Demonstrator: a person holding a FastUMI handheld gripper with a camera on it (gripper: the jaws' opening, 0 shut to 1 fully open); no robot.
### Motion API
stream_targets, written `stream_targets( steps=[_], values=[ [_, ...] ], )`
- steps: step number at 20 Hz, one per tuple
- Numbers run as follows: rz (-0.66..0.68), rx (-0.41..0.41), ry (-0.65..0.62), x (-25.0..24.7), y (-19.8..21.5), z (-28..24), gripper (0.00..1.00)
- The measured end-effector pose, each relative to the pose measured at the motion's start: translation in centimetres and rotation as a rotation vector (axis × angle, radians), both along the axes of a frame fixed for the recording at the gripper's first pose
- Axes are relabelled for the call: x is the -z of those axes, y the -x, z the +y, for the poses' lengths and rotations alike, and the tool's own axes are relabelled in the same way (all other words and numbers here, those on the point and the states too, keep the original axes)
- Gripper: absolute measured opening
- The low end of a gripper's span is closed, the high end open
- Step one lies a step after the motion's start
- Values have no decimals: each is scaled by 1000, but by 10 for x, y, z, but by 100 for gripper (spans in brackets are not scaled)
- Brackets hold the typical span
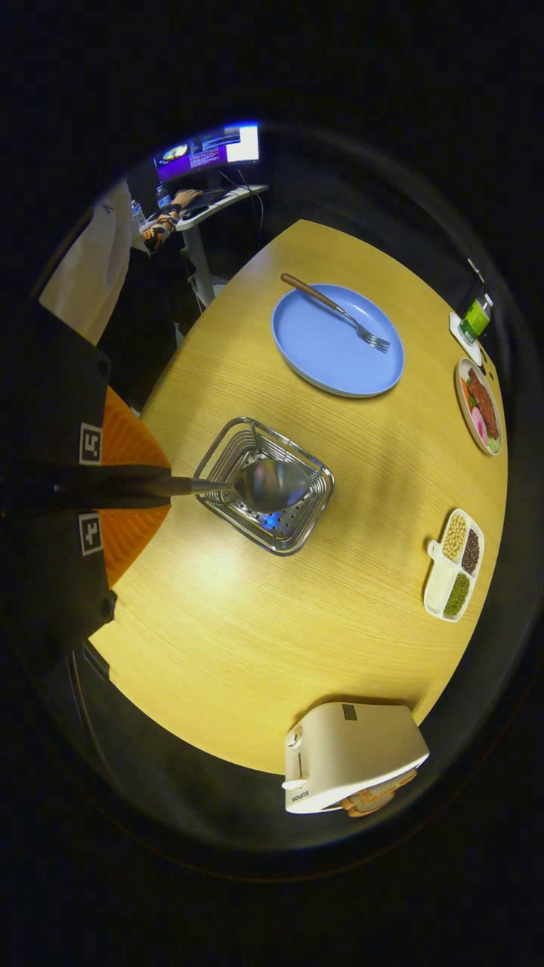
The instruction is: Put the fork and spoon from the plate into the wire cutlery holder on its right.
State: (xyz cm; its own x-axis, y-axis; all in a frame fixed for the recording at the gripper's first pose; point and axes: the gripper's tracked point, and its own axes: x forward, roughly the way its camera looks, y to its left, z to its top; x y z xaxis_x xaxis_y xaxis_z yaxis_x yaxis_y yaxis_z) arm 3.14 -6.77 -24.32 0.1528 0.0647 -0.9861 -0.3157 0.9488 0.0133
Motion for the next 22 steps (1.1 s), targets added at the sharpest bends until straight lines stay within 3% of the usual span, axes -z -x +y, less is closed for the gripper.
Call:
stream_targets(
  steps=[6, 9, 12, 13, 14, 15, 16, 22],
  values=[
    [52, 84, -17, 12, -14, 4, 9],
    [43, 101, -29, 8, -19, 7, 15],
    [-12, 90, -59, -3, -24, 15, 38],
    [-33, 90, -72, -6, -25, 19, 60],
    [-52, 94, -87, -9, -24, 23, 74],
    [-70, 94, -97, -13, -22, 27, 95],
    [-90, 93, -103, -16, -21, 29, 99],
    [-271, 73, -157, -52, -12, 58, 100]
  ],
)
